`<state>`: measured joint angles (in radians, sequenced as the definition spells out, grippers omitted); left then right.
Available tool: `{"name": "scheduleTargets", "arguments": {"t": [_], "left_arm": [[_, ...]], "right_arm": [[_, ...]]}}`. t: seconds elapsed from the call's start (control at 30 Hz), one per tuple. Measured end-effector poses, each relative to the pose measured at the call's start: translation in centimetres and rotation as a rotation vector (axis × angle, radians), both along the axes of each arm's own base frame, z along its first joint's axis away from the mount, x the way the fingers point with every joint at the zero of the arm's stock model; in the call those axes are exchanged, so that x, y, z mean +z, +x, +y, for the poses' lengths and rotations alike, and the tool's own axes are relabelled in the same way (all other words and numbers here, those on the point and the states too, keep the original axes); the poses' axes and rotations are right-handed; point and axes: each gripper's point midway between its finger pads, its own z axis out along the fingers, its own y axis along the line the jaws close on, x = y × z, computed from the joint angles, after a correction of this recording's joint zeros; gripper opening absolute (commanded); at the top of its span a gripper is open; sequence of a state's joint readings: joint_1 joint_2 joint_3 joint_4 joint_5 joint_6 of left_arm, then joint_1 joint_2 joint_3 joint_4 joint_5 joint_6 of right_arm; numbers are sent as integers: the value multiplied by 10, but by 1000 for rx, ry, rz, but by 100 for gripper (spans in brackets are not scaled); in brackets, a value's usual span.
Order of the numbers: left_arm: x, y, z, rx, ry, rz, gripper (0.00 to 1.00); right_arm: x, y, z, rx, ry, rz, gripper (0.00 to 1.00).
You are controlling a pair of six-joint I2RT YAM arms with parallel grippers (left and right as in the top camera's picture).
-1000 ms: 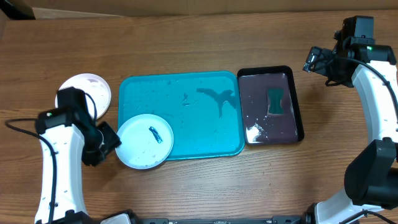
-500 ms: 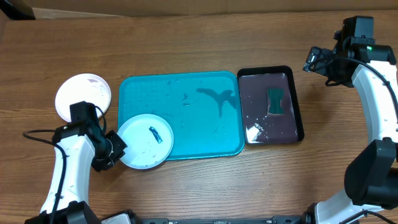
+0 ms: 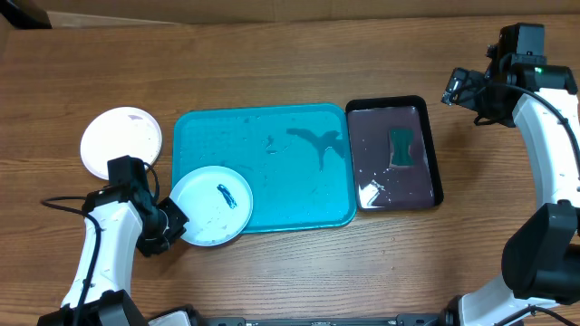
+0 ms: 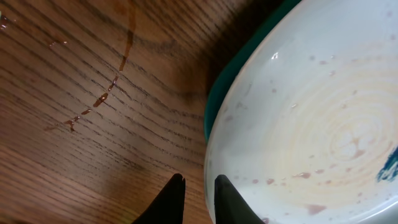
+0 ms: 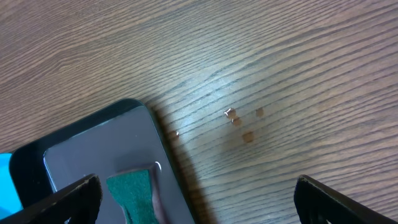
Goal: Clean dirty plates on tray and stack at the side
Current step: 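Move the left gripper to the light blue plate's rim and grip it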
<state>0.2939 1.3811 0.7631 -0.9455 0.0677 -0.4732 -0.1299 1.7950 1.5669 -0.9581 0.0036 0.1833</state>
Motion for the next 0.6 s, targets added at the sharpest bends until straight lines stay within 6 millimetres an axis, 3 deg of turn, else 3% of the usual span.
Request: {"name": "scheduleTargets", "arguments": {"t": [0.13, 0.6], "left_arm": [[-4, -1, 0, 4, 0, -1, 7], [-6, 4, -4, 10, -25, -28, 4]], "right_arm": [[0, 0, 0, 0, 0, 0, 100], [0, 0, 0, 0, 0, 0, 100]]}}
